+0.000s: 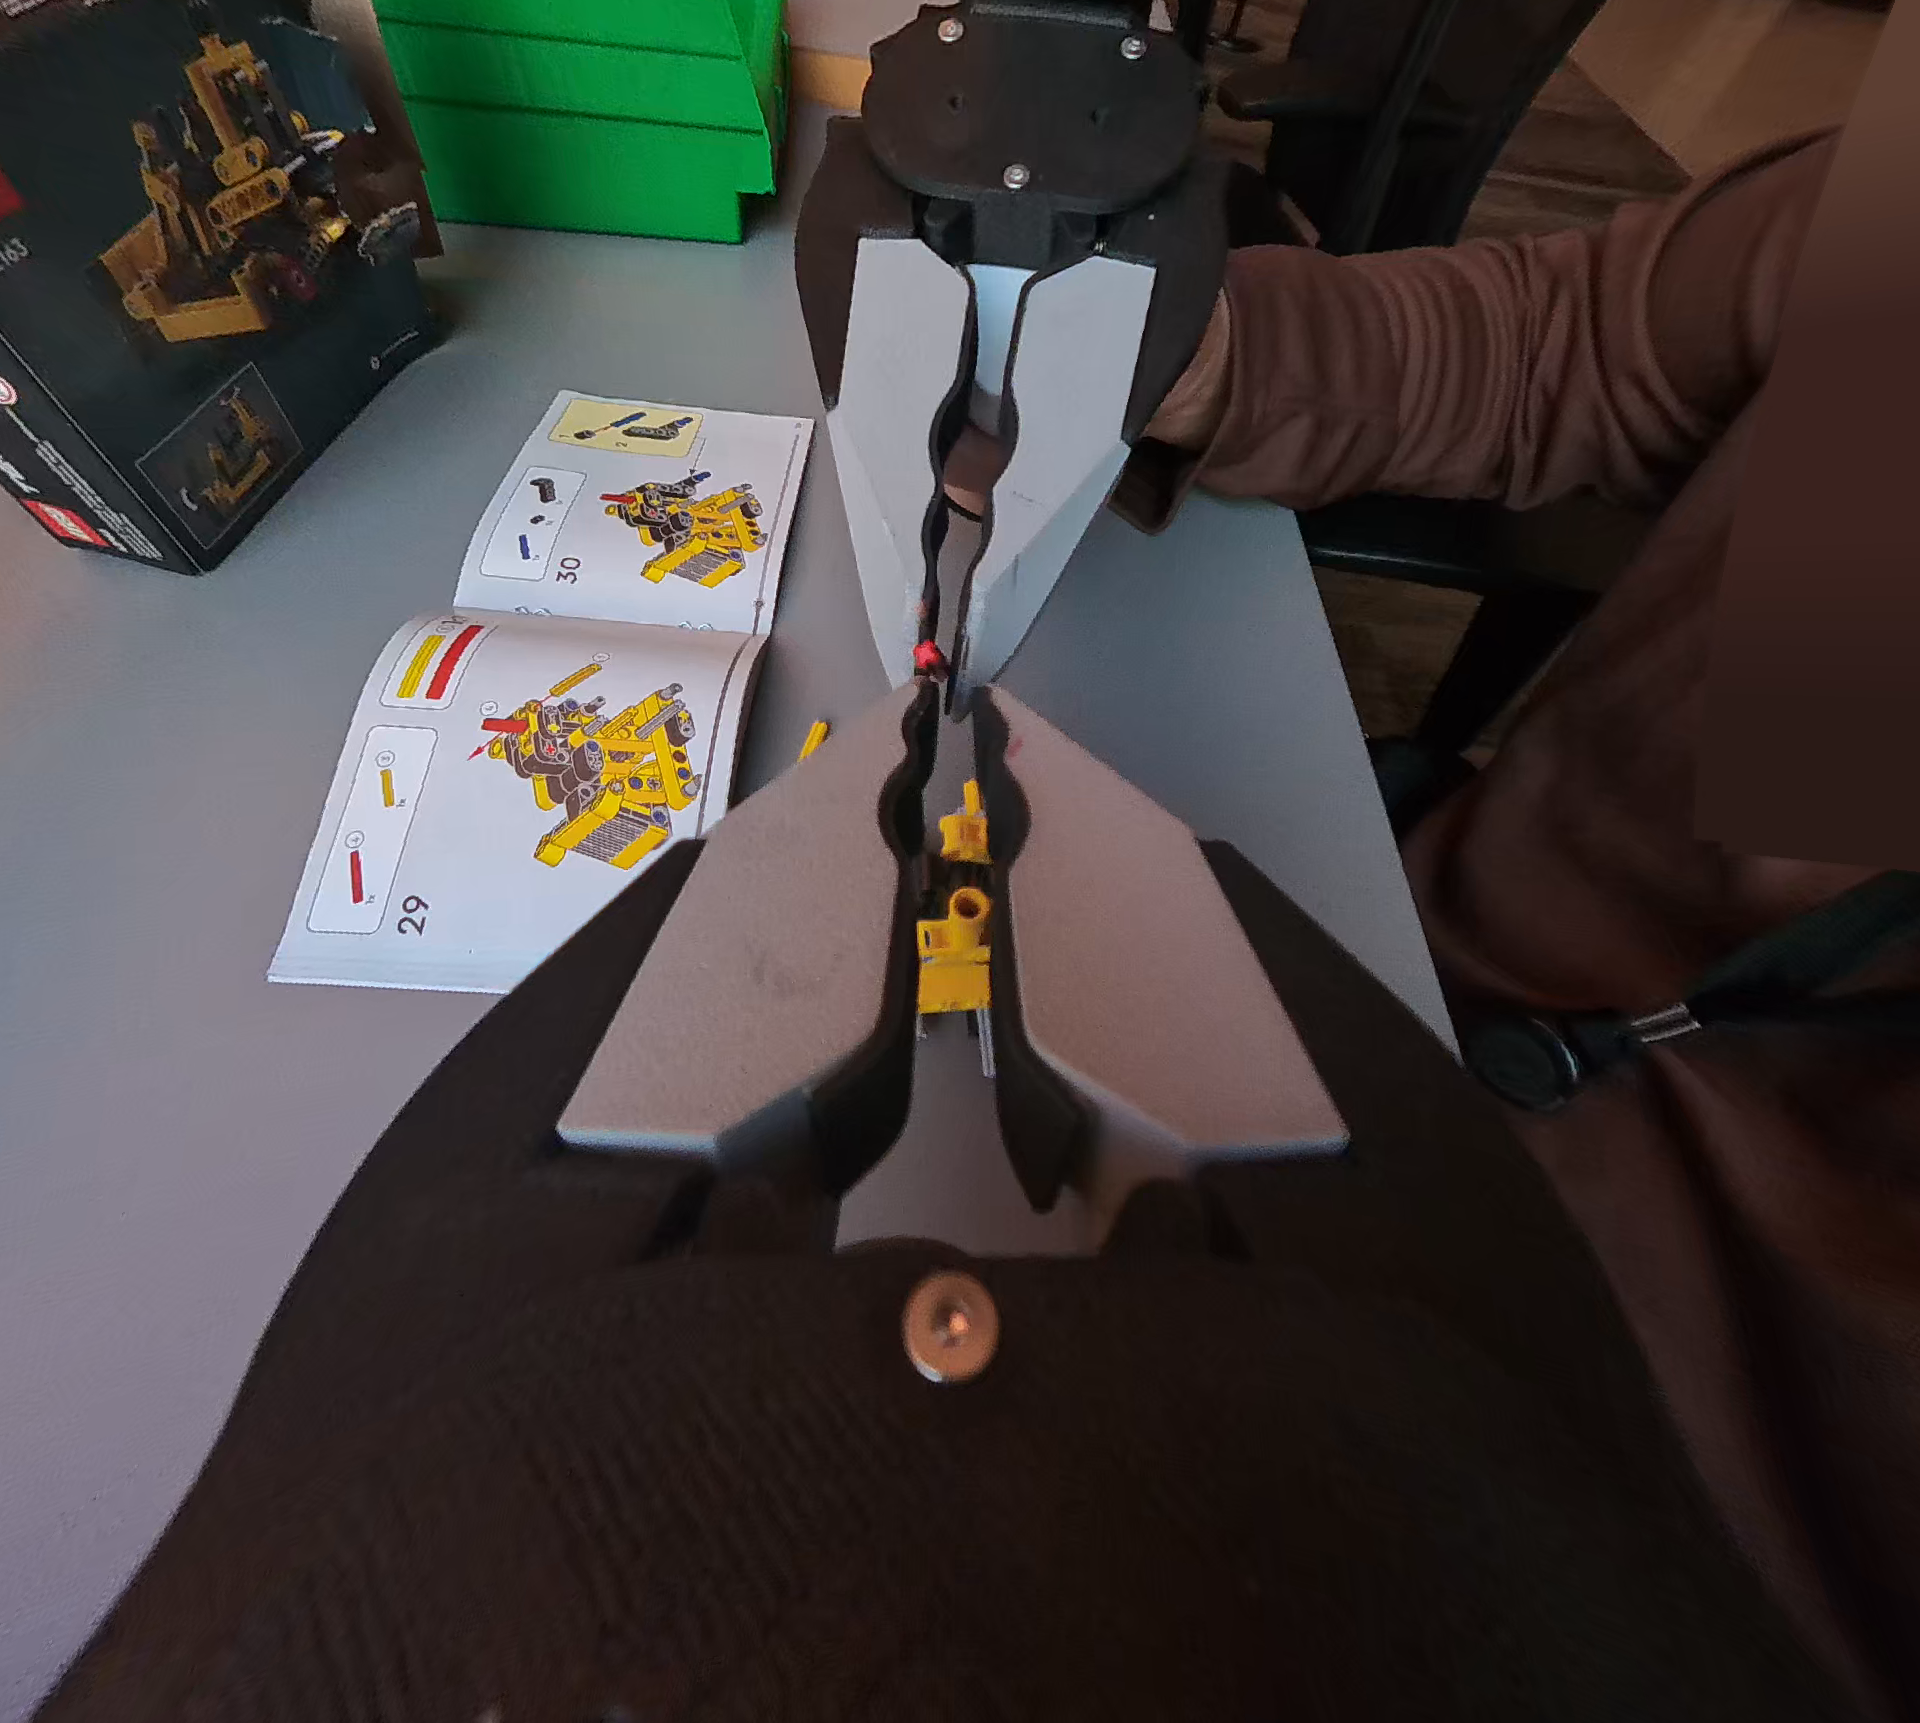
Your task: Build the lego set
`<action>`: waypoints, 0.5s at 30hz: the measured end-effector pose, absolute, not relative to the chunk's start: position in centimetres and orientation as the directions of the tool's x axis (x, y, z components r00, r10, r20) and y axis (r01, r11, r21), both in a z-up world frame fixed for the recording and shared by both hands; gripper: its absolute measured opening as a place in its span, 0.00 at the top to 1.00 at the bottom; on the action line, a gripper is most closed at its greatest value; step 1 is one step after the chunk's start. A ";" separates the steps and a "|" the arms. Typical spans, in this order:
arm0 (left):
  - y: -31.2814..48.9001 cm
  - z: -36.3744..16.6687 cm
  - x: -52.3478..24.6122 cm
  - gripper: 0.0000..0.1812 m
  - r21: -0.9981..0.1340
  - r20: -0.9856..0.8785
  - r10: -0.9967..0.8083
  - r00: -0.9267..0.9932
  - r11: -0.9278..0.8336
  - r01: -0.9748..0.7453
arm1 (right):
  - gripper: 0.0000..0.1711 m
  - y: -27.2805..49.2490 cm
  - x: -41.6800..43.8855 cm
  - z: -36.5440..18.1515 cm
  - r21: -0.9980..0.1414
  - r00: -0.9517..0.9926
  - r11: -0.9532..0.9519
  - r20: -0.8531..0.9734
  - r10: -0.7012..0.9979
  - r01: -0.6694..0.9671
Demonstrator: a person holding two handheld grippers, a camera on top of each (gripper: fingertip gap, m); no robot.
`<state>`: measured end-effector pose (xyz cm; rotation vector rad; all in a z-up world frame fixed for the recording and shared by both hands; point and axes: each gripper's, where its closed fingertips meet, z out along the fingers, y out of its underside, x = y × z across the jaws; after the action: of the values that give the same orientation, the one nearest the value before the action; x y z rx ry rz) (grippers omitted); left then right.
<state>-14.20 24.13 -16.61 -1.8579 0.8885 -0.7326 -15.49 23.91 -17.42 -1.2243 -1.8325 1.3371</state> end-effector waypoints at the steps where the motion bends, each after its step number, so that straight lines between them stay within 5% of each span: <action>1: 24.2 -16.6 -14.2 0.96 -0.910 0.125 -0.816 0.565 -0.321 -0.263 | 1.00 24.0 -15.4 -17.5 -0.933 -0.428 0.091 -0.072 0.901 0.348; 15: 23.9 -16.8 -13.7 0.99 -0.909 0.091 -0.824 0.559 -0.297 -0.291 | 1.00 23.0 -15.3 -18.2 -0.920 -0.468 0.153 -0.038 0.883 0.362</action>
<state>-13.69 23.94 -16.78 -1.8491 0.9109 -0.7087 -15.25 23.00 -18.16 -1.1818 -1.9105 1.2951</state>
